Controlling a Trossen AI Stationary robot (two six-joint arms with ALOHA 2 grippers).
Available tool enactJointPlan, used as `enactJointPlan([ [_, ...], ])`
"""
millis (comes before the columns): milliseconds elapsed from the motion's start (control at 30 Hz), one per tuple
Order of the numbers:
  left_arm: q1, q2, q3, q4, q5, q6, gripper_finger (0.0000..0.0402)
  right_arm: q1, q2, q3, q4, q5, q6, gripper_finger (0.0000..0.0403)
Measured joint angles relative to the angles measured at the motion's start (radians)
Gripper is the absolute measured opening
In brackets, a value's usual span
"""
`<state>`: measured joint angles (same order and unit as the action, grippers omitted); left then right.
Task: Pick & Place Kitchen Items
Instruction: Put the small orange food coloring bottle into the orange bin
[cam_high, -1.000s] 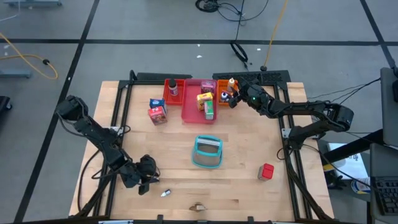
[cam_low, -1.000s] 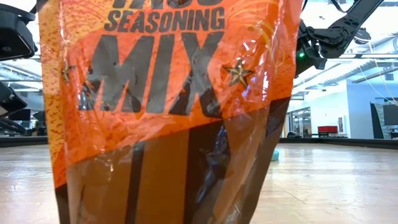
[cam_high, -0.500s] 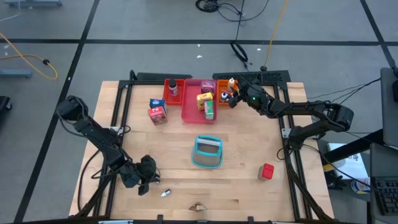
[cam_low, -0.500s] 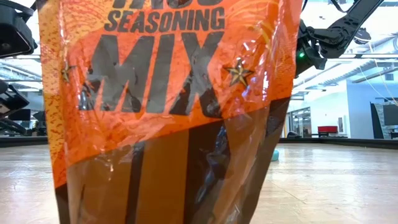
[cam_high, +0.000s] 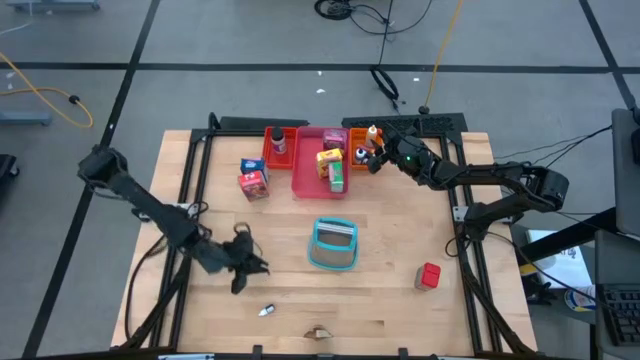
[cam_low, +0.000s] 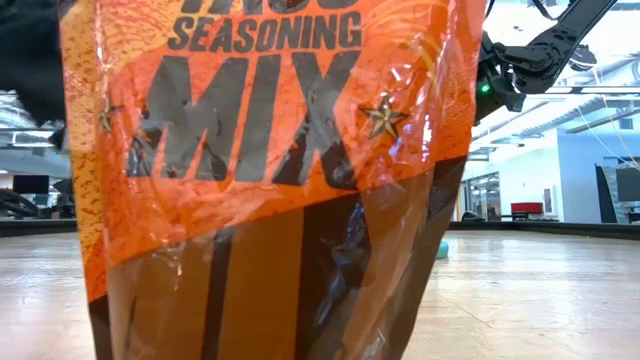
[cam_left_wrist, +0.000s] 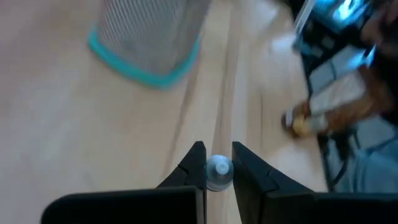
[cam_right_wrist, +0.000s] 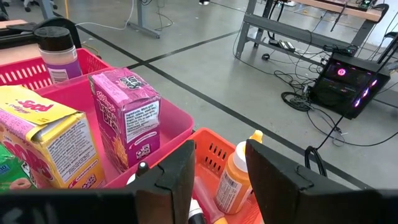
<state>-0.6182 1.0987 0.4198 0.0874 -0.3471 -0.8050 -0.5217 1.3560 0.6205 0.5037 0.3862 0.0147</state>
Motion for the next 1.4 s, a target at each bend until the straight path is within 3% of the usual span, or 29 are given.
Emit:
enactJointPlan([
  [300, 0.234, -0.280, 0.020, -0.061, -0.013, 0.136, 0.0034, 0.000, 0.000, 0.000, 0.000, 0.000, 0.000, 0.0134],
  [633, 0.499, -0.269, 0.257, -0.218, -0.018, 0.385, 0.0034, 0.000, 0.000, 0.000, 0.001, 0.000, -0.007, 0.0134],
  [733, 0.599, -0.229, 0.325, -0.211, 0.010, 0.468, 0.0034, 0.000, 0.000, 0.000, 0.003, 0.000, -0.007, 0.0134],
  [900, 0.786, -0.126, 0.411, -0.186, 0.212, 0.530, 0.0034, 0.000, 0.000, 0.000, 0.014, -0.072, -0.008, 0.0134],
  [1033, 0.892, 0.008, 0.484, -0.166, 0.282, 0.575, 0.0034, 0.000, 0.000, 0.000, 0.046, -0.134, -0.032, 0.0134],
  [1233, 0.992, 0.220, 0.622, -0.134, 0.443, 0.628, 0.0034, 0.000, 0.000, 0.000, 0.120, -0.297, -0.048, 0.0134],
  [1400, 1.025, 0.376, 0.763, -0.137, 0.515, 0.685, 0.0034, 0.000, 0.000, 0.000, 0.216, -0.454, -0.045, 0.0134],
])
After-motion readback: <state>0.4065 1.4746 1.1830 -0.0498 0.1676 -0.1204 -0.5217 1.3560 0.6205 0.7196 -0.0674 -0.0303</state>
